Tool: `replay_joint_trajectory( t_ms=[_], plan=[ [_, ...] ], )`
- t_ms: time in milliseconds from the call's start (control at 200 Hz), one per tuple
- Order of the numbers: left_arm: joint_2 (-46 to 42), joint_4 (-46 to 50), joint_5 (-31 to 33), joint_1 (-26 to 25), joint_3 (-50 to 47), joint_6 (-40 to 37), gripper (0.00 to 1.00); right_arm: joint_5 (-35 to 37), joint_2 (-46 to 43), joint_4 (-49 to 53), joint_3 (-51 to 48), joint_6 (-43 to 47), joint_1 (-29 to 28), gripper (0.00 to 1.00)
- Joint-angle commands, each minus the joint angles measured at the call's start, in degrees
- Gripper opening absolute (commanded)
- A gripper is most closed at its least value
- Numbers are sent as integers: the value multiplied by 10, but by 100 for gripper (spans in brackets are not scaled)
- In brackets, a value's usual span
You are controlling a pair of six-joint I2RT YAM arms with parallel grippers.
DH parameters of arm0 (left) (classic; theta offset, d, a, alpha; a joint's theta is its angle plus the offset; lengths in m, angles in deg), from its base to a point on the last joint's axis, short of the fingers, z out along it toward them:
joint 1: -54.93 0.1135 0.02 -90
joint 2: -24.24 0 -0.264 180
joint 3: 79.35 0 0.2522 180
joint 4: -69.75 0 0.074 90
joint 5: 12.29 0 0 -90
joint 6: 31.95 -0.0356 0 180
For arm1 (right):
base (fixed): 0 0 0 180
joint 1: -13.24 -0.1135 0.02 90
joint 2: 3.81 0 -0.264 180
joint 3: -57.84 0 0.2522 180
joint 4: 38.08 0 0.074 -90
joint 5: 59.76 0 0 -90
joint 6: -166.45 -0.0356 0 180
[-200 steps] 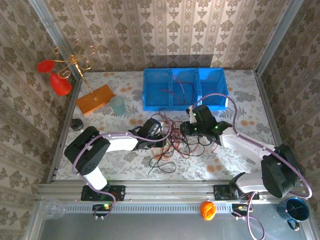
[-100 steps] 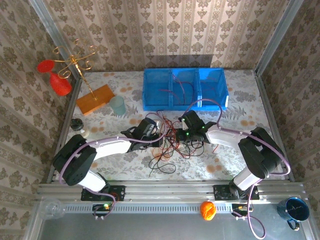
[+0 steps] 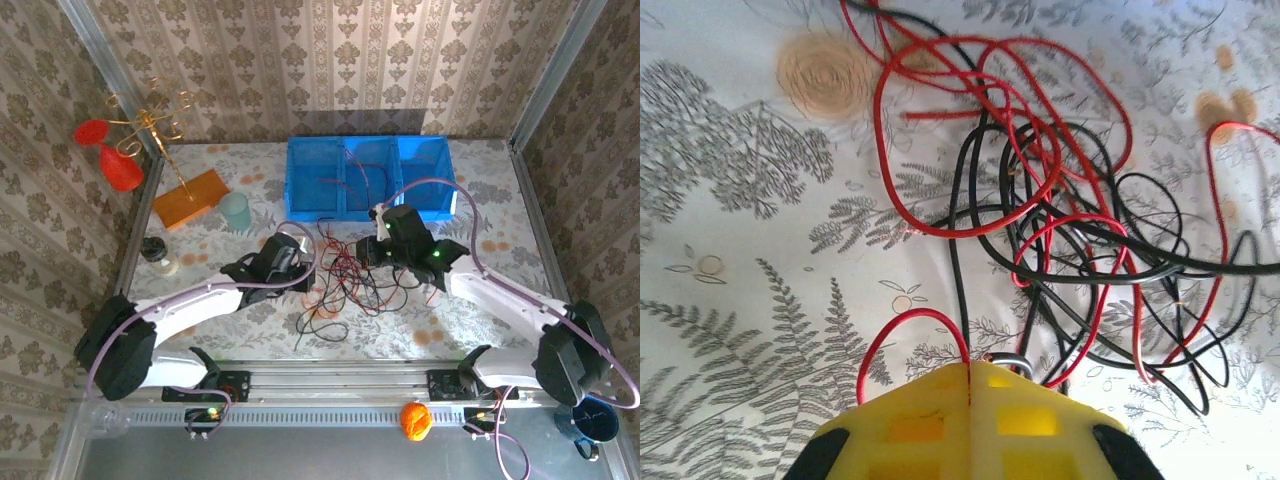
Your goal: Untangle the cables
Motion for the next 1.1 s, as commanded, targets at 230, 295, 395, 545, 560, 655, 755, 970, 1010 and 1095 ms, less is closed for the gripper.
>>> replay_joint_trajectory(
  t_ms=[230,295,395,545,560,655,755,970,1010,1095],
  plan=[
    [-5,-19,21,55,-60,5,0,19,-66,25,141,49,-5,0],
    [3,-22,22,61,-65,7,0,18,-65,19,175,56,-5,0],
    [15,-27,24,67,-70,9,0,14,-67,-5,219,63,-5,0],
    [27,-43,20,78,-78,16,0,13,-67,-47,278,72,-5,0],
    [27,-44,19,78,-78,15,0,11,-67,-53,282,71,-5,0],
    [31,-45,16,79,-77,14,0,-1,-63,-86,310,73,-5,0],
    [30,-46,12,81,-77,10,0,-5,-55,-104,347,85,-8,0],
    [20,-43,0,81,-77,-1,2,18,-43,-134,415,116,-9,0],
    [15,-39,-3,82,-77,-4,15,22,-40,-138,423,119,-9,0],
    [-8,-29,-18,81,-73,-18,54,22,-33,-141,439,127,-9,0]
  ],
)
